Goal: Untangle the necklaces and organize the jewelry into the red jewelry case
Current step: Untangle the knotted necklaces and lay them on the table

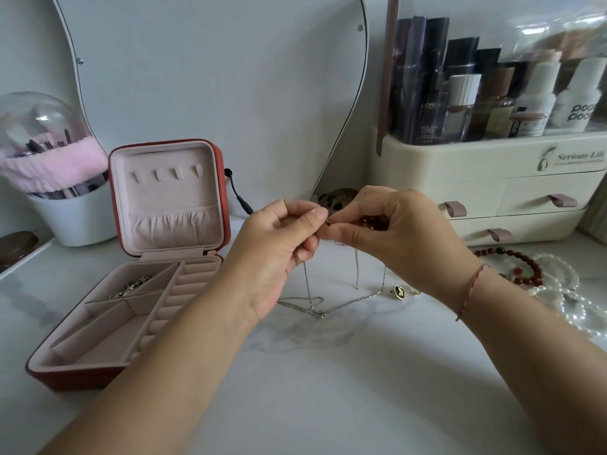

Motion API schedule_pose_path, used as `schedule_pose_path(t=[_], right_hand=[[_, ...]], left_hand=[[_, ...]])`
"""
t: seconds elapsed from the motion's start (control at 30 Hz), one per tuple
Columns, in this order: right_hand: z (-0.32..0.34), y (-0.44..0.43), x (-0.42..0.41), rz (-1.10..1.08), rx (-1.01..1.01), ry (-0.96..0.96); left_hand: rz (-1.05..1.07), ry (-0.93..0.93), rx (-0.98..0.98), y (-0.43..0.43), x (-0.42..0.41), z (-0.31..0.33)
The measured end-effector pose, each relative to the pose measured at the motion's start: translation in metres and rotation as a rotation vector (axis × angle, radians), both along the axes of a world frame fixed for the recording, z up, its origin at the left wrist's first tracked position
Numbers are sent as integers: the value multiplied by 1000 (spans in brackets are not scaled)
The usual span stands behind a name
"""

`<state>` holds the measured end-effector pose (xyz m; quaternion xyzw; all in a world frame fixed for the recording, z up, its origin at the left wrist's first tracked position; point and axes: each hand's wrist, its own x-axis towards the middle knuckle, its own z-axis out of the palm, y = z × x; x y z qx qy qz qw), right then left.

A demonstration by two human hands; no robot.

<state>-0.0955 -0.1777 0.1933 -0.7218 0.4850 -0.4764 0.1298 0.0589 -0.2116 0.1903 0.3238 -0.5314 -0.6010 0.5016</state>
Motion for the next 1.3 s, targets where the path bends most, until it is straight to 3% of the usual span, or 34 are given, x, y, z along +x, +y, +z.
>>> schedule_pose_path(t=[0.2,0.33,0.57,0.83,0.97,1.13,1.3], right_hand=[[0,1,1,-34,26,-24],[2,0,-2,-13,56,-134],[7,-4,-9,86,144,-562],[9,-2,-10,185,203,-598],[8,-2,-9,208,211,-621],[8,-3,-11,168,237,-637],[9,-5,-14,87,272,-670]], left_hand=[[19,-85,-63,0,1,-1],[-54,-55,15,0,2,2],[-100,-213,194,0,1,2],[-130,-473,8,-1,3,-8],[-243,-306,-110,3,2,-2],[-362,-1,15,-2,5,5],[-253,303,101,-7,15,15]])
